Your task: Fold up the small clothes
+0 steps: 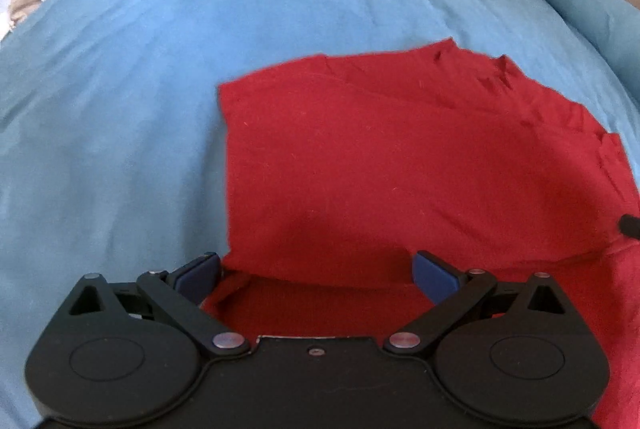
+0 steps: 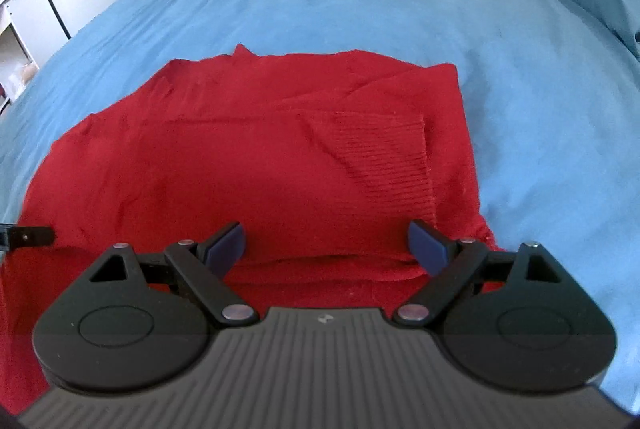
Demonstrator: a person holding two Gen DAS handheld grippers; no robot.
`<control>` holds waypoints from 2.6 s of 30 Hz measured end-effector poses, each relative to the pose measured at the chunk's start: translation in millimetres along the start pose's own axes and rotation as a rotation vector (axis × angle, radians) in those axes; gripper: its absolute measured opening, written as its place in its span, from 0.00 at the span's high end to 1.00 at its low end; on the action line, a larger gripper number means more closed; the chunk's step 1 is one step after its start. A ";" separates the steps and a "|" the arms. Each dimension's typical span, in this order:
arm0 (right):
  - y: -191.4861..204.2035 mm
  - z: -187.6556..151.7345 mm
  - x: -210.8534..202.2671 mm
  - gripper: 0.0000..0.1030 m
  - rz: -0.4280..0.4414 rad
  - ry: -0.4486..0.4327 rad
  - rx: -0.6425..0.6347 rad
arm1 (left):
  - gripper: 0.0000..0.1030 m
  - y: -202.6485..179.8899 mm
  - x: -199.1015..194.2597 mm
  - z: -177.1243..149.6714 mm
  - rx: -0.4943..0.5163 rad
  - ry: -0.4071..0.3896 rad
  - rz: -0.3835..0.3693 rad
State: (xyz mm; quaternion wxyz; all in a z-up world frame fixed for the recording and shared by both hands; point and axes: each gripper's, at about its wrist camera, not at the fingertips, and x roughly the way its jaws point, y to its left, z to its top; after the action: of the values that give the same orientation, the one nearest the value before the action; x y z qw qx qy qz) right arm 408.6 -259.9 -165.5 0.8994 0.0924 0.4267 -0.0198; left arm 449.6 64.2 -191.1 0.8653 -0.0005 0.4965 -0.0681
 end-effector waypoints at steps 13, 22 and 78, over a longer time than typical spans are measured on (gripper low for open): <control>-52.4 -41.3 -174.2 0.02 0.017 0.064 0.035 | 0.00 22.3 -126.3 -101.3 -0.019 0.146 0.106; -59.9 -156.3 -211.1 0.32 -0.044 0.403 0.092 | 0.08 22.3 -130.3 -204.6 0.002 0.339 0.046; -87.9 45.6 -227.9 0.78 0.273 0.165 0.491 | 0.96 24.6 -169.8 -4.8 -0.124 -0.091 -0.070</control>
State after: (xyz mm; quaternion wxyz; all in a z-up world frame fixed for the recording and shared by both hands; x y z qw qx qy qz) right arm 288.7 -364.5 25.4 0.8067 0.3654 0.4644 0.0064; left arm 363.9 109.0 -49.3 0.8824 -0.0745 0.4597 -0.0672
